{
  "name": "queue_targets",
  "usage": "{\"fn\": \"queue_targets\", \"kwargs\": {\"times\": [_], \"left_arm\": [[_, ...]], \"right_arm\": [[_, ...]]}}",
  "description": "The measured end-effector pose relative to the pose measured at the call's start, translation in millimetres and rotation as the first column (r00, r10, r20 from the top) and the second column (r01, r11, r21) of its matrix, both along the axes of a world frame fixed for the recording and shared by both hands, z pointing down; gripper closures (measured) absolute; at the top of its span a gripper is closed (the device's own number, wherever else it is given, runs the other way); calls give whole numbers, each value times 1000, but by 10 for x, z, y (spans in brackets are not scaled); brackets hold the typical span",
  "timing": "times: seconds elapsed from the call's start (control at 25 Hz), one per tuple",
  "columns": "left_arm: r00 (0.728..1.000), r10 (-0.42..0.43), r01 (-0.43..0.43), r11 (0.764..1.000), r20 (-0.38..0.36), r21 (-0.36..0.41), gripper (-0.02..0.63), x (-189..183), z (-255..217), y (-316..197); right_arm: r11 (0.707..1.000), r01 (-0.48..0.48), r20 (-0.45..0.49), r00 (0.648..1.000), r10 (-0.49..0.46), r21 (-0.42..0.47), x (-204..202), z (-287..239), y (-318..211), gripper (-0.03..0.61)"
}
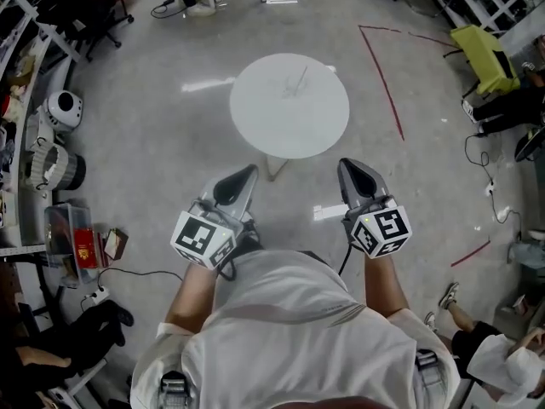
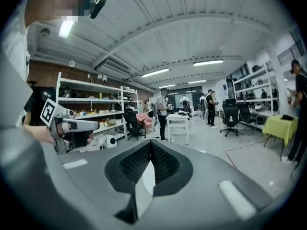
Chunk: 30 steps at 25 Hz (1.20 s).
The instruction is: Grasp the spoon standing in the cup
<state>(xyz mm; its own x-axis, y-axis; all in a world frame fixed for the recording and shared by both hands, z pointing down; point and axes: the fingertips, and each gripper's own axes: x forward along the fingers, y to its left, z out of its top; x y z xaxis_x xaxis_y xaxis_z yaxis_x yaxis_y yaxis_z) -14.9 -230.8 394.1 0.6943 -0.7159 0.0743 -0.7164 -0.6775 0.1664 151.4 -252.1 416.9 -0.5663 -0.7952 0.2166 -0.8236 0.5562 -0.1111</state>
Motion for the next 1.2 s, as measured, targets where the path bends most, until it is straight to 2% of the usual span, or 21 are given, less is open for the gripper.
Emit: {"fn": "queue_targets", "kwargs": {"times": [0.08,0.2,0.36,0.48,0.72,0.92,1.2], "left_arm": [[1000,19,-19,1000,-1,1,612,-199,-28,-343],[1000,31,-31,999,-5,-7,612,-466,-40,-804],[999,36,-36,999,-4,-14,612,-727,-32,-1303],[999,37,-37,999,3,-29,612,-792,9,-1584],[1000,14,-12,998,28,-69,612,-547,119,-2066],[995,-87,91,993,49,-75,612,-331,144,-2480],[981,-190,194,977,49,-90,612,185,234,-2855]], "right_arm": [[999,27,-45,999,-26,22,-302,-73,-299,572],[999,32,-34,999,-32,6,-598,-99,-716,574],[1000,10,-32,999,-10,-21,-785,-63,-1190,572],[999,4,-39,999,-6,-55,-808,25,-1471,572],[988,-9,-27,1000,5,-156,-426,295,-2123,572],[968,49,-21,998,-56,-245,-87,602,-2676,574],[953,79,-82,991,-107,-294,456,933,-3447,570]]}}
